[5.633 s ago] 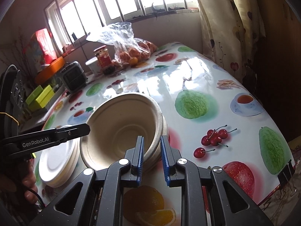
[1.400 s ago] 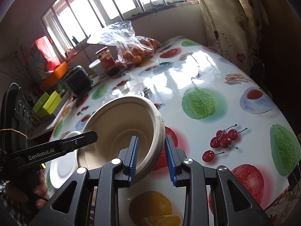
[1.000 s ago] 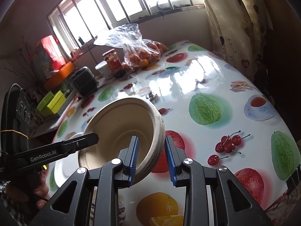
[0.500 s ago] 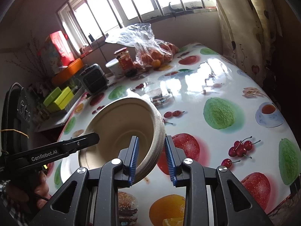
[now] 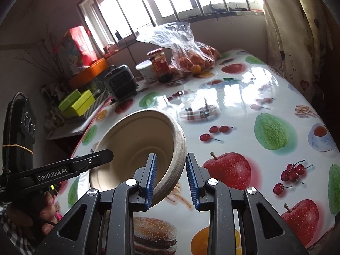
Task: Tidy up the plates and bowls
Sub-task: 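Carry the bowl stack with both tools over the white plate stack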
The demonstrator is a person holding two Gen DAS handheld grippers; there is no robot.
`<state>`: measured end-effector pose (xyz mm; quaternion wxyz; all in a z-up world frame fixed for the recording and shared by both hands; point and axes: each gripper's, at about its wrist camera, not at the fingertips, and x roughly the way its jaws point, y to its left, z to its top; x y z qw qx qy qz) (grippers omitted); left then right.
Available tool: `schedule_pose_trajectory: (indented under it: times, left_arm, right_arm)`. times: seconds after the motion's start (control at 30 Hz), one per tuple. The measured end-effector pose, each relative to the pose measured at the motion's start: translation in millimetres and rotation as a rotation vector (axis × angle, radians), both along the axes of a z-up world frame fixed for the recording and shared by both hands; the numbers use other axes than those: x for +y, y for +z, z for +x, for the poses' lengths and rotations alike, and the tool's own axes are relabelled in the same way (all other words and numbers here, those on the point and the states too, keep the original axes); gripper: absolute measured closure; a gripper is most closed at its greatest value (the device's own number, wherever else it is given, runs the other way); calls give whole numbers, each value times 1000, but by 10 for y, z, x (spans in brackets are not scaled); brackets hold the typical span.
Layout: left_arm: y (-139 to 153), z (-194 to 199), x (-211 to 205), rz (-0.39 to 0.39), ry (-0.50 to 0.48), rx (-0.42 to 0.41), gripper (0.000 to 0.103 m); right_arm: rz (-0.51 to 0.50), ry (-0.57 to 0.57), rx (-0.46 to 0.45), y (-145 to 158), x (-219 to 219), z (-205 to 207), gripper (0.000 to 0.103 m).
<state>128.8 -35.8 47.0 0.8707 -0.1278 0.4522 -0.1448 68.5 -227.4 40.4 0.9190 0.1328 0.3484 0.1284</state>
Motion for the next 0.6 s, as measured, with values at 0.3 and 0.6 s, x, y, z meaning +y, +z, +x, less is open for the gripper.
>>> schedule_pose_trajectory:
  times: [0.3, 0.6]
  left_arm:
    - [15, -40, 229, -1, 48, -6, 85]
    - [12, -88, 462, -2, 96, -8, 85]
  right_arm:
    - [-4, 48, 2, 6, 214, 60, 75]
    - [-15, 98, 3, 8, 462, 97, 75]
